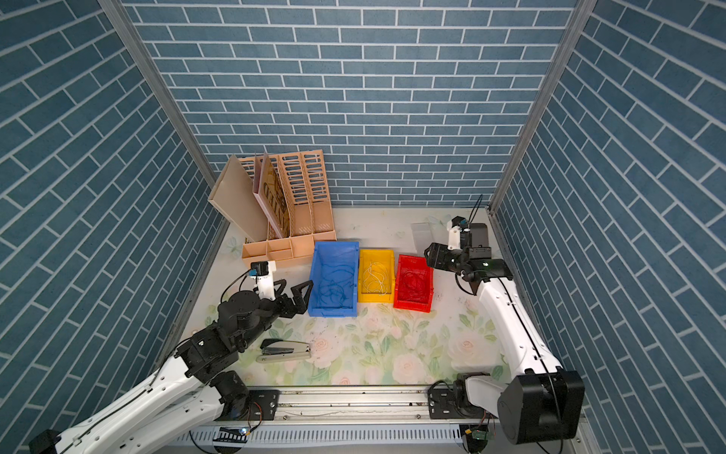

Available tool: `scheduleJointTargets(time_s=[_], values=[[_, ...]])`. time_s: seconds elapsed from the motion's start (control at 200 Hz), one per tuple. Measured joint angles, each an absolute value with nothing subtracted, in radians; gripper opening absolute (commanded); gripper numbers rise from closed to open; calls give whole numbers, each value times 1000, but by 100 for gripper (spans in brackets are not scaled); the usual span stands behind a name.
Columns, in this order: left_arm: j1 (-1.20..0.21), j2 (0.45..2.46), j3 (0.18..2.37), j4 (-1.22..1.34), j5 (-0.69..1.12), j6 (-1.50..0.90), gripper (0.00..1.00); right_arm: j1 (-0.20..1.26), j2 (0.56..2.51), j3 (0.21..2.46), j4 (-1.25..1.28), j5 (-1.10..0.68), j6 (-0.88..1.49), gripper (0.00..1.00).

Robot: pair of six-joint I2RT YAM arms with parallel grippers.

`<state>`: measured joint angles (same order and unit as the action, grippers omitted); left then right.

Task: Untangle and sort cables by color
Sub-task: Place the cable in the bin, then reset both arms

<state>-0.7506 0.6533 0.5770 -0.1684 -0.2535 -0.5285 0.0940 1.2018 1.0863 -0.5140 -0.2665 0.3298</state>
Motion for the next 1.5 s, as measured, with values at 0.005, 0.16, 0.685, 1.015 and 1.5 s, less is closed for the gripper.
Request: scheduleJointTargets(time_s=[0.005,0.16,0.685,1.015,1.5], values=[[-749,654,578,-169,-255,-527,100,91,1202,1087,-513,-267,329,71],[-696,686,591,-188,-295,-485,100,-51,1202,1069,-418,-306,326,72],[-323,860,605,-105,-93,-365,100,-171,1059,500,304,-262,280,82],[-92,846,562,6,54,-295,100,-173,1097,373,583,-247,157,82],[10,962,326,418,97,-153,100,-173,1409,239,1053,-277,150,82]])
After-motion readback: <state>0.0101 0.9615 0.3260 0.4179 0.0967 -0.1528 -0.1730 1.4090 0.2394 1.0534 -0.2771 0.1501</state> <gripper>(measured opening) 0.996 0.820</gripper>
